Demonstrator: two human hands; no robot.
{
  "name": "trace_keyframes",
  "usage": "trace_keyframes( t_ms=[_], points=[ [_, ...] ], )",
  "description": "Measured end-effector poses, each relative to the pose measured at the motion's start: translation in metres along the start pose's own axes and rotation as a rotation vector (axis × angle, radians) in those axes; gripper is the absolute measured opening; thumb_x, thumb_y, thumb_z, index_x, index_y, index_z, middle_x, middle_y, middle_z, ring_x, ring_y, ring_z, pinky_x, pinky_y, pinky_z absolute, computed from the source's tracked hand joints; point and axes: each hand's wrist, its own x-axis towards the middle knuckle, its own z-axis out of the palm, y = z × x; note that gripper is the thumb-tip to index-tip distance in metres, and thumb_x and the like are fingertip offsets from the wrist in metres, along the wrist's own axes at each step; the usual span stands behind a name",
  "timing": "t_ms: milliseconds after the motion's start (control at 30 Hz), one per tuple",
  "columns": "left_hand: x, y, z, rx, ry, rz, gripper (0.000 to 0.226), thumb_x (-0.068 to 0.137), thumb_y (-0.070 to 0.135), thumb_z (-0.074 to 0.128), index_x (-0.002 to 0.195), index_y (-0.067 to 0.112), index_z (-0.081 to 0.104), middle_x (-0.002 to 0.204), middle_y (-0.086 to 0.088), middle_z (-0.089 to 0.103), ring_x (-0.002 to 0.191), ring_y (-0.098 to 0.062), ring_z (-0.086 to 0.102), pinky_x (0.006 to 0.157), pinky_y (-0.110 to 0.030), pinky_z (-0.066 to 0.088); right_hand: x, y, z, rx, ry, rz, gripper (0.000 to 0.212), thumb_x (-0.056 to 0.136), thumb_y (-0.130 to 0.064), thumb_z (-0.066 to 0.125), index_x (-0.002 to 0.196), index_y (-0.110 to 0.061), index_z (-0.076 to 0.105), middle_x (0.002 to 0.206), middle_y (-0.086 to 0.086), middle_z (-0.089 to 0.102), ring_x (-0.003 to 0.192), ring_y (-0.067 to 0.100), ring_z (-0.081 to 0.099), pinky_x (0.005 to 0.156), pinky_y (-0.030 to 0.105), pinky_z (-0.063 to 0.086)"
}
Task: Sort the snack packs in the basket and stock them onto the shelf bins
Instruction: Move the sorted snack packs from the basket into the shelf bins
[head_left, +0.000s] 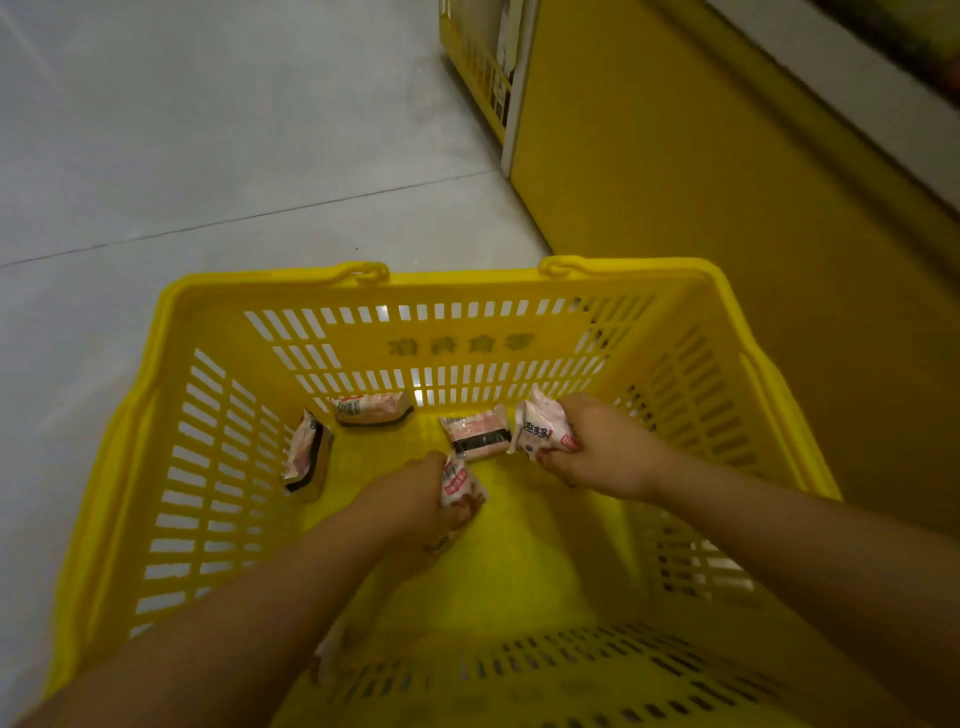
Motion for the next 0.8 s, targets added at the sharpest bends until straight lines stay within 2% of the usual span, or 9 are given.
trace_keyframes(
  t_ms=[133, 200, 267, 367, 467, 567, 633, 700, 800],
  points=[
    [-0.033, 0.038, -0.047, -0.494, 0.024, 0.125, 0.021, 0.096, 0.035, 0.055, 0.114, 0.026, 0.048, 0.107, 0.007, 0.063, 0.091, -0.011, 0.064, 0.069, -0.023, 0.053, -0.049, -0.033, -0.061, 0.226, 0.151, -0.002, 0.070, 0.083, -0.024, 0.070, 0.142, -0.016, 0.034, 0.114, 0.001, 0.061, 0.102, 0.015, 0.059, 0.077, 0.019, 0.040],
    [-0.059, 0.067, -0.068, -0.793, 0.078, 0.119, 0.022, 0.096, 0.037, 0.055, 0.115, 0.029, 0.050, 0.110, 0.003, 0.066, 0.090, -0.017, 0.067, 0.064, -0.026, 0.054, -0.083, -0.053, -0.090, 0.335, 0.243, -0.038, 0.074, 0.083, -0.020, 0.071, 0.145, -0.022, 0.029, 0.104, -0.005, 0.064, 0.093, 0.010, 0.061, 0.079, 0.020, 0.045],
    [-0.088, 0.103, -0.085, -1.077, 0.142, 0.160, 0.029, 0.095, 0.038, 0.055, 0.121, 0.027, 0.050, 0.114, -0.002, 0.068, 0.089, -0.023, 0.070, 0.068, -0.031, 0.056, -0.120, -0.072, -0.116, 0.474, 0.351, -0.105, 0.069, 0.086, -0.013, 0.068, 0.143, -0.027, 0.032, 0.101, -0.002, 0.066, 0.087, 0.008, 0.062, 0.083, 0.025, 0.050],
    [-0.142, 0.158, -0.107, -1.333, 0.266, 0.294, 0.028, 0.097, 0.032, 0.053, 0.123, 0.021, 0.050, 0.104, -0.002, 0.070, 0.083, -0.020, 0.070, 0.066, -0.033, 0.055, -0.177, -0.096, -0.145, 0.589, 0.498, -0.206, 0.054, 0.090, -0.007, 0.061, 0.136, -0.027, 0.041, 0.112, 0.007, 0.066, 0.097, 0.015, 0.062, 0.094, 0.048, 0.050],
    [-0.200, 0.210, -0.118, -1.414, 0.367, 0.479, 0.026, 0.098, 0.026, 0.050, 0.123, 0.019, 0.048, 0.098, -0.001, 0.070, 0.078, -0.016, 0.069, 0.063, -0.033, 0.055, -0.230, -0.113, -0.169, 0.603, 0.639, -0.270, 0.059, 0.096, -0.007, 0.051, 0.148, -0.021, 0.027, 0.130, 0.003, 0.058, 0.111, 0.014, 0.058, 0.100, 0.052, 0.044],
    [-0.253, 0.253, -0.124, -1.434, 0.397, 0.613, 0.027, 0.098, 0.020, 0.046, 0.125, 0.015, 0.047, 0.103, -0.007, 0.070, 0.082, -0.022, 0.070, 0.065, -0.039, 0.058, -0.282, -0.128, -0.196, 0.445, 0.778, -0.302, 0.063, 0.099, -0.022, 0.047, 0.153, -0.027, 0.014, 0.147, -0.001, 0.042, 0.132, 0.017, 0.044, 0.108, 0.051, 0.036],
    [-0.283, 0.276, -0.125, -1.414, 0.383, 0.696, 0.029, 0.099, 0.019, 0.045, 0.127, 0.013, 0.048, 0.107, -0.010, 0.070, 0.087, -0.026, 0.070, 0.071, -0.044, 0.059, -0.317, -0.135, -0.215, 0.348, 0.824, -0.307, 0.065, 0.098, -0.027, 0.048, 0.153, -0.030, 0.011, 0.137, 0.007, 0.050, 0.124, 0.024, 0.049, 0.104, 0.051, 0.038],
    [-0.307, 0.295, -0.125, -1.359, 0.395, 0.787, 0.028, 0.101, 0.019, 0.042, 0.128, 0.012, 0.047, 0.106, -0.011, 0.070, 0.085, -0.024, 0.070, 0.066, -0.039, 0.060, -0.352, -0.140, -0.235, 0.246, 0.872, -0.299, 0.065, 0.097, -0.026, 0.049, 0.153, -0.028, 0.015, 0.120, 0.014, 0.060, 0.110, 0.030, 0.057, 0.097, 0.051, 0.044],
    [-0.337, 0.319, -0.127, -1.307, 0.409, 0.881, 0.024, 0.101, 0.018, 0.043, 0.123, 0.011, 0.046, 0.108, -0.012, 0.067, 0.086, -0.024, 0.068, 0.065, -0.037, 0.058, -0.411, -0.144, -0.268, 0.146, 0.935, -0.264, 0.064, 0.094, -0.028, 0.056, 0.150, -0.031, 0.023, 0.121, -0.006, 0.062, 0.105, 0.013, 0.061, 0.098, 0.041, 0.047]
  ],
)
